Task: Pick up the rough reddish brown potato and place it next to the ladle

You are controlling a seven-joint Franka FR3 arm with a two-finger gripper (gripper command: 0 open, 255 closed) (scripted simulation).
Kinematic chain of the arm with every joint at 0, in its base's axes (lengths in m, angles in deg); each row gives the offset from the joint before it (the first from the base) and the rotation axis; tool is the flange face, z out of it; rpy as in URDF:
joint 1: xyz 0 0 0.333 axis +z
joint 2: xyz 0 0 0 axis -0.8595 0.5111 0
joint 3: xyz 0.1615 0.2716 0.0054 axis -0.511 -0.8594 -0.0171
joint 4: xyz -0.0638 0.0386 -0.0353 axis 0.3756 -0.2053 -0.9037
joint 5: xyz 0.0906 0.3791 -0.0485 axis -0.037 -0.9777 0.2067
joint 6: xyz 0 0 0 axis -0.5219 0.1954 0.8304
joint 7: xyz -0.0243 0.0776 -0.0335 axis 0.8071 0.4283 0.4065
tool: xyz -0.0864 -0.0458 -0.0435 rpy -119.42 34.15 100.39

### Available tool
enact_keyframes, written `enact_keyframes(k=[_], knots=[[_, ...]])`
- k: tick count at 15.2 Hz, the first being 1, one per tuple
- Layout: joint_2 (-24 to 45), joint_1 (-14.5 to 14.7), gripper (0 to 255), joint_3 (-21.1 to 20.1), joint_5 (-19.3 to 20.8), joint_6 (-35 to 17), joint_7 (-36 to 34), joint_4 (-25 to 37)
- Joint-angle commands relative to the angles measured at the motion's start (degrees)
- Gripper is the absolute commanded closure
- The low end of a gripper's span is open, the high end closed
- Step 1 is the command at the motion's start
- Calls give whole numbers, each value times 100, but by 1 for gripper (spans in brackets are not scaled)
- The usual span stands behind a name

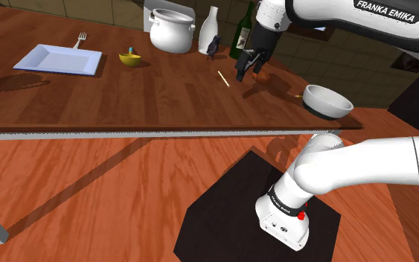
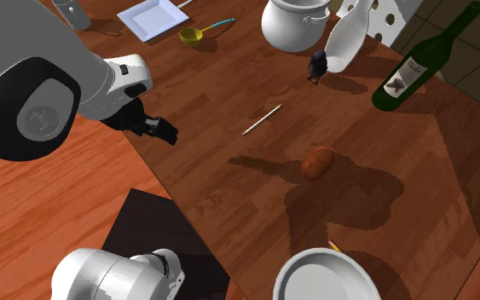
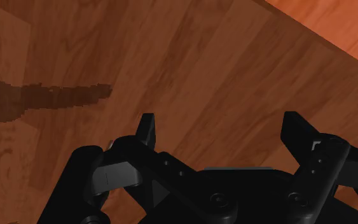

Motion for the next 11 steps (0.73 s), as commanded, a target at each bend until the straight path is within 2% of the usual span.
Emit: enact_keyframes(k=[1, 11], knots=[[0, 0, 0, 0, 0, 0, 0, 0], [972, -667, 0, 992, 506, -759, 359, 288]])
